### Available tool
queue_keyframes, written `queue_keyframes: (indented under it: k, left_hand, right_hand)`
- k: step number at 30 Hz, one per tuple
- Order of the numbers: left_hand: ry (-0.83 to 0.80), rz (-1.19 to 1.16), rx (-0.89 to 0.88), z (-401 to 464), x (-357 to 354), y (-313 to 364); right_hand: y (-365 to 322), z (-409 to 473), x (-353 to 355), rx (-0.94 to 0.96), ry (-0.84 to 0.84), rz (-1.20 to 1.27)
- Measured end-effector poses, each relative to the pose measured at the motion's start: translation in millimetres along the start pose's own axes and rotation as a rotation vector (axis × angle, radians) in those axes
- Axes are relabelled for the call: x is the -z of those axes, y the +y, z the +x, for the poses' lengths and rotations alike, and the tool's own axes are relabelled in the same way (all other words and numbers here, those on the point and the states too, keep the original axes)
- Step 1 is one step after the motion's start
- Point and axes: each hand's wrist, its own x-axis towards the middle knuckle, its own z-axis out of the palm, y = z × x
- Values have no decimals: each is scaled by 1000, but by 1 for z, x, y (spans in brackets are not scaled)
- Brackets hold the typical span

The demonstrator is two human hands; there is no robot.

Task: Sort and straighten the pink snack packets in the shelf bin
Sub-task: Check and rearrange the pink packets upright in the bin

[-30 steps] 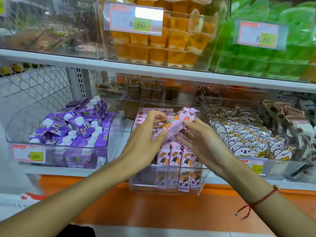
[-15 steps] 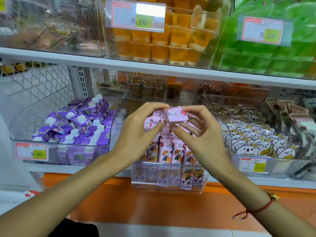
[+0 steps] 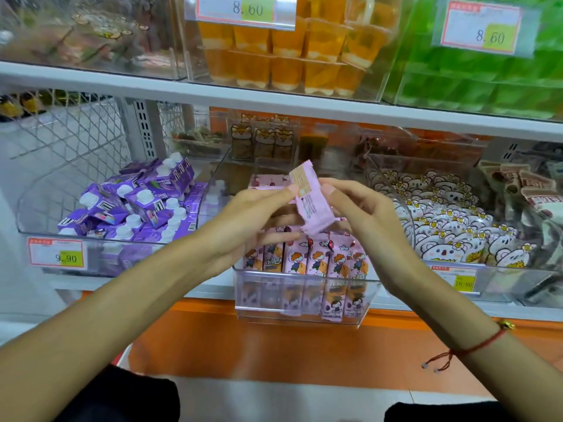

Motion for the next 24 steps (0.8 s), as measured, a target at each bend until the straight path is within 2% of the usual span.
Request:
queue_keyframes:
  k: [4,9,13,18,21,24]
  left_hand:
    - [31,-101,109,2,2,1]
    - [-10,-59,112,4,6,-1]
    - [-13,19,-12,3,7,-4]
    - [18,232,-164,1,6,-6]
    - [55,213,-189,1,5,-6]
    - [138,124,-213,2,4,-6]
  right_hand:
    - [3,1,3,-69,13,20]
    - [4,1,2,-64,-1,32]
    - [4,0,1,-16,-56,0]
    - [6,-2,0,111,-107,-134]
    - [8,-4,-1,140,-111,-139]
    - [10,-7,-6,232,-80,-292]
